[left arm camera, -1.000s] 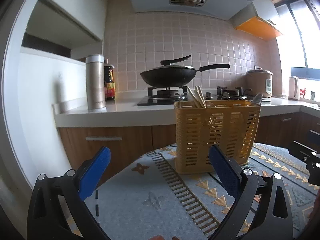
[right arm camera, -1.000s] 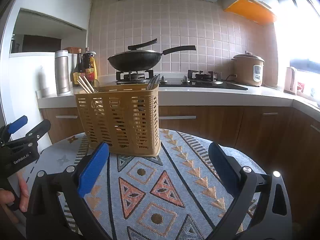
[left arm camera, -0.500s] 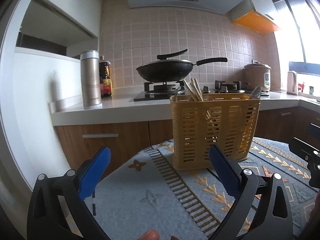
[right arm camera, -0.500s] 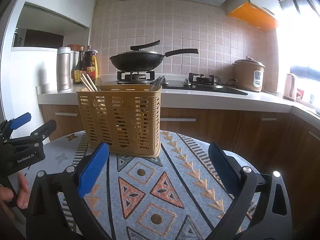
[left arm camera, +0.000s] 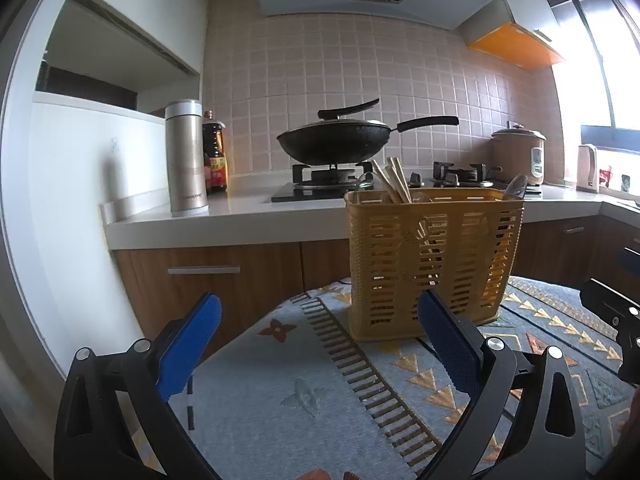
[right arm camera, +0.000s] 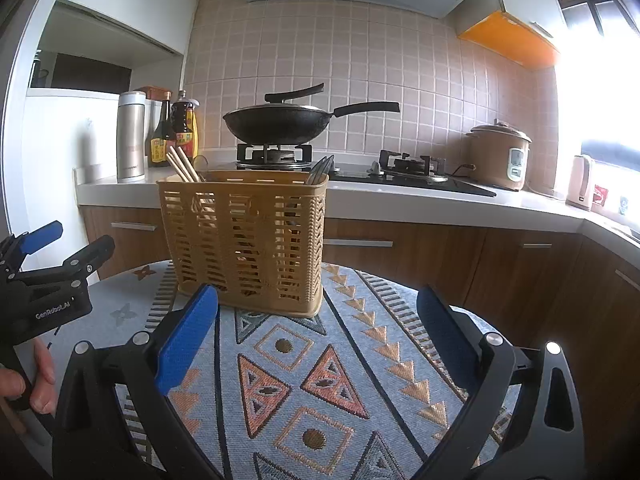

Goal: Organize utensils

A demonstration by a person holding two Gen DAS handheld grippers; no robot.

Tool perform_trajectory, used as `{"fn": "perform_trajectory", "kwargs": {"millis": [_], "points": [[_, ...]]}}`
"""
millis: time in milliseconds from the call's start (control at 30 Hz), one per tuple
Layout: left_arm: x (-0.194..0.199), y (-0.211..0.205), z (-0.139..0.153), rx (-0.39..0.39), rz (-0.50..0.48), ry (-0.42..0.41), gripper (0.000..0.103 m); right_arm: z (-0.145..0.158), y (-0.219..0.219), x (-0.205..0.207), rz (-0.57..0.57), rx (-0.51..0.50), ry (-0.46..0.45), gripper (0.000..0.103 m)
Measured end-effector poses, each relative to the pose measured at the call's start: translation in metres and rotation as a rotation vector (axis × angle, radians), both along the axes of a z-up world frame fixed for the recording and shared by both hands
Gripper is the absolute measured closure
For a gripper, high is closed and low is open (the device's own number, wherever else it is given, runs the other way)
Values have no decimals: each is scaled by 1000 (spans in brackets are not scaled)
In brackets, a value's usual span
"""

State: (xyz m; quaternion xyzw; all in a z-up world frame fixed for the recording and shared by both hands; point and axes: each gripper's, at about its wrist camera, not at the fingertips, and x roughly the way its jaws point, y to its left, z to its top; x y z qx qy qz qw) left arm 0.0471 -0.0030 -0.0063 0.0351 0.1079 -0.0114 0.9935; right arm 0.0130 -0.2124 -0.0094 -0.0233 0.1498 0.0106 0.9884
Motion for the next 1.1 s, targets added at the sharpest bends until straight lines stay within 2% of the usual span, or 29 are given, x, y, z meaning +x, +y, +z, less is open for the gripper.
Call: {"fn": "perform_trajectory", "kwargs": {"millis": [400, 633, 1100], "points": [[0, 0, -1, -2, 5, 6, 8, 0, 1, 1, 1, -4, -2, 8], [7, 7, -2, -30, 11, 42, 8, -1, 3, 1, 3, -7, 2, 8], [6, 6, -2, -22, 8, 38, 8, -1, 2, 1, 2, -7, 2, 8]]}}
